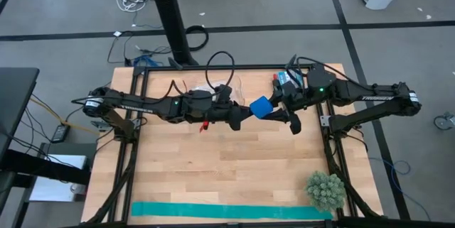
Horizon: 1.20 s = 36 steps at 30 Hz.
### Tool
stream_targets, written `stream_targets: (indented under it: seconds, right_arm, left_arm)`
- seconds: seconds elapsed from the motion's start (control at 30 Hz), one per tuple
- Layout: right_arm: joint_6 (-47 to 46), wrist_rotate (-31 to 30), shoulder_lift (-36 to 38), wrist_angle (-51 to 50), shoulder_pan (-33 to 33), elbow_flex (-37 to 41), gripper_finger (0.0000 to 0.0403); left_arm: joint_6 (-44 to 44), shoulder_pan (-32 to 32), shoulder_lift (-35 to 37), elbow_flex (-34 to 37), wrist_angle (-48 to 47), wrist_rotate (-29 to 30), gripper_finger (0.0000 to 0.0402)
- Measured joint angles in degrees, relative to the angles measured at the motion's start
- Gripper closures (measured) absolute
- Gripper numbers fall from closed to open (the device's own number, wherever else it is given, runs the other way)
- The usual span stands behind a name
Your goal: Roll bandage
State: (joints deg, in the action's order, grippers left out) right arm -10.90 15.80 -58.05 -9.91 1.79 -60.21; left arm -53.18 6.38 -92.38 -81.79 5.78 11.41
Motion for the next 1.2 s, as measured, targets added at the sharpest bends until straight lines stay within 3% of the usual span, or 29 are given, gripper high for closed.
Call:
stream_targets:
  seconds: [0.37,0.73,1.2]
  right_arm:
    - [3.3,-1.7,0.7,-13.0,-0.4,-2.1,0.0252]
    - [2.9,-0.5,1.1,-12.3,-1.0,-4.0,0.0252]
    - [-1.1,-1.6,4.1,-20.2,-1.3,-4.6,0.0228]
  left_arm:
    - [0.2,0.0,-0.5,0.6,-1.3,-1.3,0.0388]
    - [0.0,0.1,-0.2,0.3,-0.2,-3.2,0.0387]
    - [4.5,-0.2,2.4,0.4,-2.3,-1.7,0.0388]
